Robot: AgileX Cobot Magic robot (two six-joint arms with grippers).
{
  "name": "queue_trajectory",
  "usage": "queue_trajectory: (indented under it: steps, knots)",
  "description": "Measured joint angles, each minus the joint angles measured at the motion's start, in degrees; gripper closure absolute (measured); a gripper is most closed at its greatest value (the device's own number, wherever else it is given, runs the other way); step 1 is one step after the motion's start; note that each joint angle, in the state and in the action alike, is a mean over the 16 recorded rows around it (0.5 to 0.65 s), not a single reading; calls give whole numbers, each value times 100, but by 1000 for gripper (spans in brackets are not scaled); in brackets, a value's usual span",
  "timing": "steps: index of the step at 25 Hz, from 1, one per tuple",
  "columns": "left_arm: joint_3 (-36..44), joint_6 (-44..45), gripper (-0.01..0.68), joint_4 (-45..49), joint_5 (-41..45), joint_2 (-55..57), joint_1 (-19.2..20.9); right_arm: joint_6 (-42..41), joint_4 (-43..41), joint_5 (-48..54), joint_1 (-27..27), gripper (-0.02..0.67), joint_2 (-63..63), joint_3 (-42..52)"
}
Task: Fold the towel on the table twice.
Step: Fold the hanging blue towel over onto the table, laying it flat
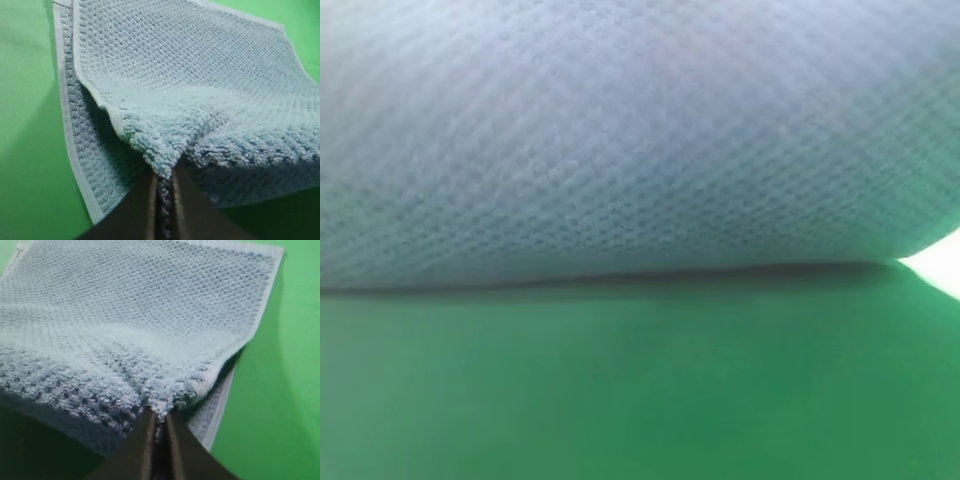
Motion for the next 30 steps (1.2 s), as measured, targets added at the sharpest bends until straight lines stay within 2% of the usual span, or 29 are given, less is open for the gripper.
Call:
queue_trajectory:
  steps: [7, 22, 30]
  knots:
    - [-449, 219, 673, -108, -663, 804, -2, -8, -198, -473, -108, 649, 855, -496]
    - [-2498, 830, 673, -74, -1571, 3545, -2, -378, -339, -1349, -523, 649, 2913, -1911]
    - [-3069, 998, 673, -24, -2124, 4561, -2, -503, -355, -1661, -643, 649, 4006, -2618]
